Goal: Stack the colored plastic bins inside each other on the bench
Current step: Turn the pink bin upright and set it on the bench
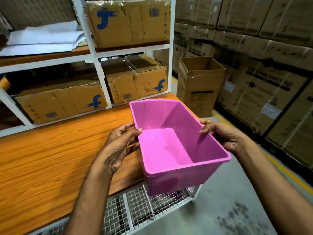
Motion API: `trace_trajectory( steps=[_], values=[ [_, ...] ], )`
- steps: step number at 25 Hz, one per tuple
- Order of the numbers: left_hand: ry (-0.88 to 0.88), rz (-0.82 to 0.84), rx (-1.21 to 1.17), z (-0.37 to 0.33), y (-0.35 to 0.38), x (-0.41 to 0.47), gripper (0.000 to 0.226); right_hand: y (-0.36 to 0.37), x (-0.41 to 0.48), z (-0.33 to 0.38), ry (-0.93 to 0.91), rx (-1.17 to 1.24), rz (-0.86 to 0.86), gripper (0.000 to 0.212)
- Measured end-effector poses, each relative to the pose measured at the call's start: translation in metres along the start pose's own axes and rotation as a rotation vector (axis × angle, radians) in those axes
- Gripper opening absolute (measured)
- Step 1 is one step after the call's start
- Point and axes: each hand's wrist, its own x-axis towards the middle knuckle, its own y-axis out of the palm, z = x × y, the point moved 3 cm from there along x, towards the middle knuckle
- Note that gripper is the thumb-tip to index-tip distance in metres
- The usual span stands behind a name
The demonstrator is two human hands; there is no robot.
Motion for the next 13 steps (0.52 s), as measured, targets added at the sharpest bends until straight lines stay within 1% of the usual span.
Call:
trace_trajectory(
  steps=[3, 5, 7, 10, 13],
  values=[
    [0.005, -0.057, 0.042, 0.001, 0.016, 0.051, 0.04, -0.02, 0.042, 0.037, -0.103, -0.01, -0.031, 0.059],
    [0.015, -0.093, 0.066, -0.002, 0.027, 0.082, 0.041, -0.028, 0.07, 0.059, -0.131, -0.056, -0.043, 0.057],
    [-0.01, -0.118, 0.064, -0.004, 0.035, 0.113, 0.038, -0.038, 0.099, 0.078, -0.117, -0.095, -0.042, 0.062],
    [-0.058, -0.189, 0.086, -0.007, 0.042, 0.166, 0.03, -0.049, 0.143, 0.11, -0.069, -0.146, -0.005, 0.051],
    [-0.071, -0.291, 0.102, -0.011, 0.057, 0.205, 0.027, -0.062, 0.187, 0.135, -0.014, -0.177, 0.027, 0.049]
  ],
)
